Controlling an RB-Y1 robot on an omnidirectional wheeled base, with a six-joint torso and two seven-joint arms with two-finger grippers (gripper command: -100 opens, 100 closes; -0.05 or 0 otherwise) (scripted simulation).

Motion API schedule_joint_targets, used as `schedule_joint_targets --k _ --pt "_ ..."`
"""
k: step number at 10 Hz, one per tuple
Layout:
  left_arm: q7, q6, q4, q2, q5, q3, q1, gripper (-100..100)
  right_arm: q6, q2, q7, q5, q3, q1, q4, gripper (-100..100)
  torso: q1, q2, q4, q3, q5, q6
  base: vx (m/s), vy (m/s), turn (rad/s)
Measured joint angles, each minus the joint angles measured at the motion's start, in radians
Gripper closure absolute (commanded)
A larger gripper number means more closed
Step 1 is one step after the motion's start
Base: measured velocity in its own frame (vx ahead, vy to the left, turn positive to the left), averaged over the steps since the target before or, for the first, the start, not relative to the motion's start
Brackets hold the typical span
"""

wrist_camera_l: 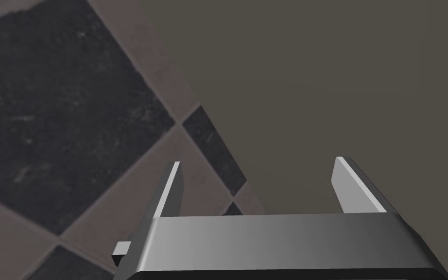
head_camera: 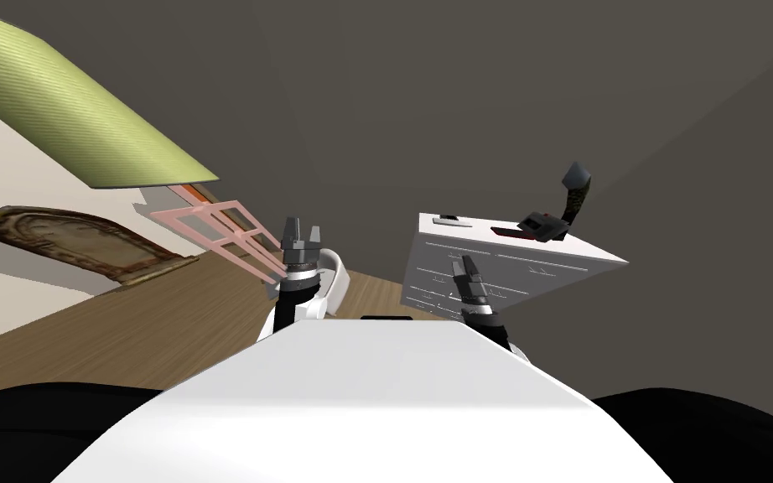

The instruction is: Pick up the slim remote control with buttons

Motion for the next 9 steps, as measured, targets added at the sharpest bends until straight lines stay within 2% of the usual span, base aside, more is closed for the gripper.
schedule_joint_targets --k 1,2,3,6,7,9 --pt "0.0 0.0 0.0 0.0 0.0 0.0 0.0 0 -0.006 -0.006 0.01 0.003 -0.002 0.028 0.013 -100 0.0 0.0 0.0 0.0 0.0 0.0 -0.011 0.02 0.053" --pt "0.0 0.0 0.0 0.0 0.0 0.0 0.0 0 -0.034 -0.027 0.023 0.002 -0.02 0.061 0.053 -100 0.0 0.0 0.0 0.0 0.0 0.0 -0.011 0.018 0.024" --pt "0.0 0.0 0.0 0.0 0.0 0.0 0.0 0 -0.046 -0.036 0.032 0.004 -0.027 0.086 0.069 -100 0.0 0.0 0.0 0.0 0.0 0.0 -0.012 0.024 0.068" --pt "0.0 0.0 0.0 0.0 0.0 0.0 0.0 0 -0.054 -0.078 0.076 0.017 -0.054 0.179 0.114 -100 0.001 0.0 0.0 0.0 0.0 0.0 -0.009 0.021 0.047" --pt "0.0 0.0 0.0 0.0 0.0 0.0 0.0 0 -0.07 -0.091 0.088 0.019 -0.065 0.19 0.155 -100 0.0 0.0 0.0 0.0 0.0 0.0 -0.011 0.029 0.113" --pt "0.0 0.0 0.0 0.0 0.0 0.0 0.0 0 -0.101 -0.133 0.106 0.018 -0.101 0.251 0.214 -100 0.0 0.0 0.0 0.0 0.0 0.0 -0.01 0.027 0.078"
